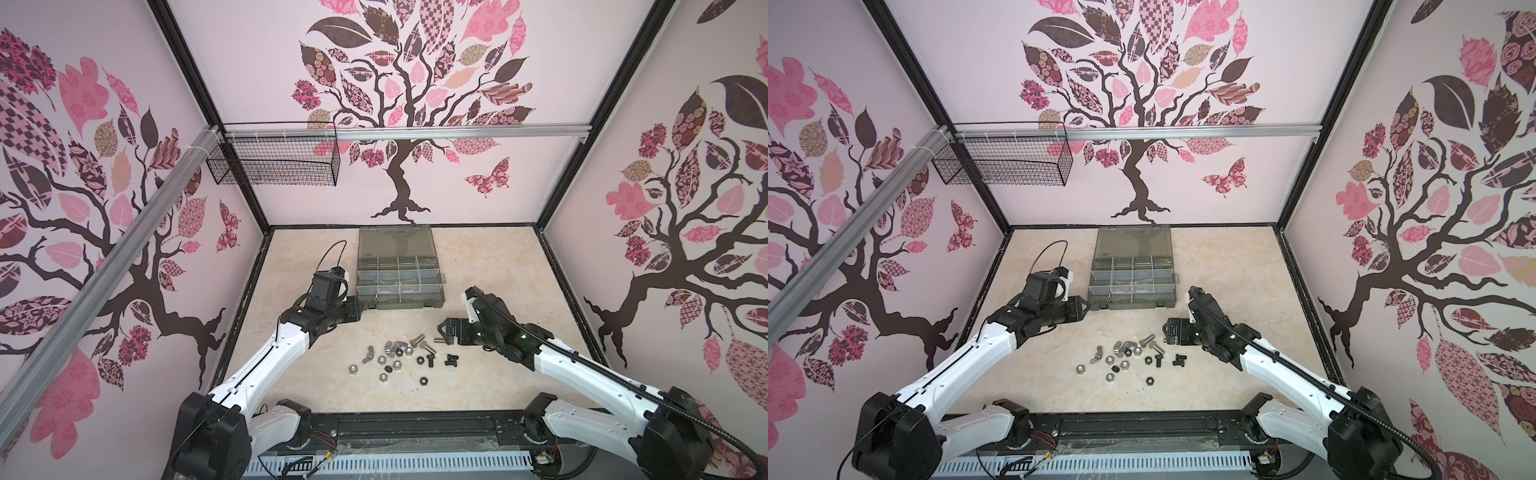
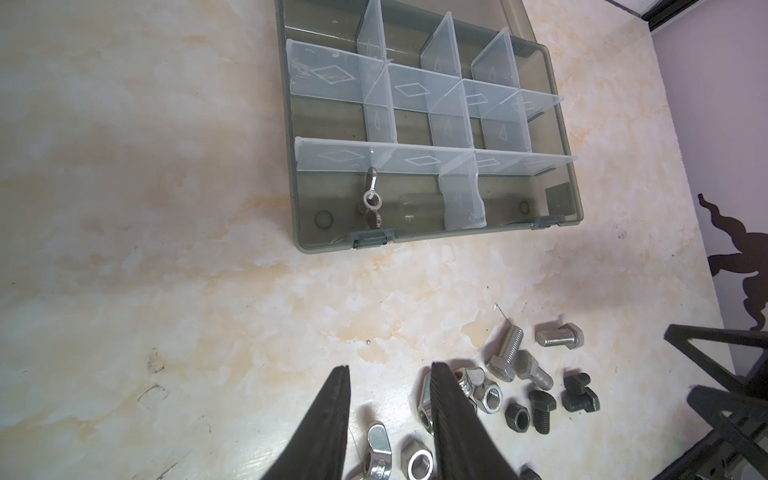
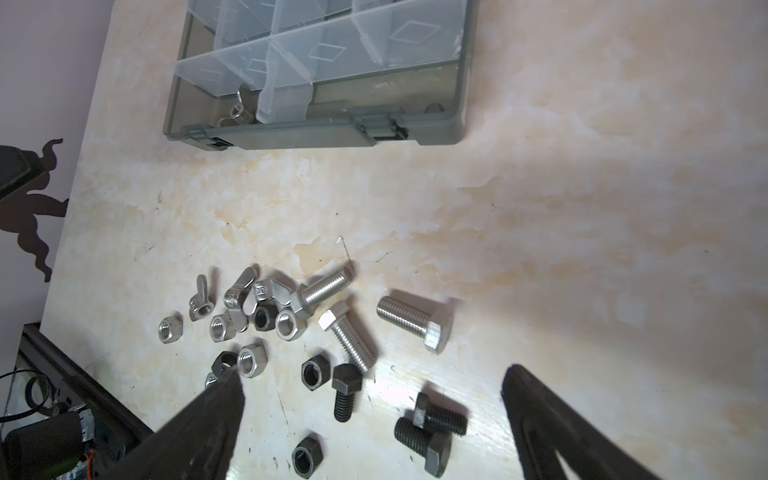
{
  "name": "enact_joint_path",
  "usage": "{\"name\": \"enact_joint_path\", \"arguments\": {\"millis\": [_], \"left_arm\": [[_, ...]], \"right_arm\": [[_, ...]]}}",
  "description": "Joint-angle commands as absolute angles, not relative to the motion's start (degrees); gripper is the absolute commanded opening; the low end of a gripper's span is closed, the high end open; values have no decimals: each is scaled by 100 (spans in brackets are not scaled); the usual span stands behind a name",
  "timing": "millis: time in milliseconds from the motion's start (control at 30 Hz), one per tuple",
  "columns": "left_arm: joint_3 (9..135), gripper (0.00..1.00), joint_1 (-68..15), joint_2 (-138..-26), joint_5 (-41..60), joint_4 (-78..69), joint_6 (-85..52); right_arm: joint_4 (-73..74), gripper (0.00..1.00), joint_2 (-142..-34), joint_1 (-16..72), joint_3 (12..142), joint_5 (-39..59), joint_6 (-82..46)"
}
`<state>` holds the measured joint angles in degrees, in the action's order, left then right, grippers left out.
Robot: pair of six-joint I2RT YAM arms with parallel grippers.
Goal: Sort the screws and nuts into containers
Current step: 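Withdraw the left gripper while the right gripper reaches across to a wing nut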
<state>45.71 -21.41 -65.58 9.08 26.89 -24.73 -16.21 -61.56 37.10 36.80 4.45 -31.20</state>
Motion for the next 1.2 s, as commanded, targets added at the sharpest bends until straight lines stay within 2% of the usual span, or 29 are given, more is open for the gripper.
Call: {"name": "enact_joint_path", "arguments": {"millis": [0, 600, 833, 1033, 1167], "left_arm": [[4319, 36, -2118, -6331, 820, 2773, -2577], [3761, 37, -2091, -5168, 574, 3013, -2890], [3650, 37, -2083, -4911, 517, 3225, -2973], [3469, 38, -2074, -4627, 405, 3258, -3081], [3407, 38, -2063, -4516, 340, 3351, -3078]], "right_arm": [[-1530, 100, -6413, 3940, 4008, 327, -3059], [-1604, 99, -8259, 5407, 5359, -107, -2599], [-1425, 97, -9024, 5902, 5786, 48, -2596], [-1614, 87, -9767, 6178, 6467, 93, -2409], [-1600, 74, -10088, 6253, 6754, 166, -2380]]}}
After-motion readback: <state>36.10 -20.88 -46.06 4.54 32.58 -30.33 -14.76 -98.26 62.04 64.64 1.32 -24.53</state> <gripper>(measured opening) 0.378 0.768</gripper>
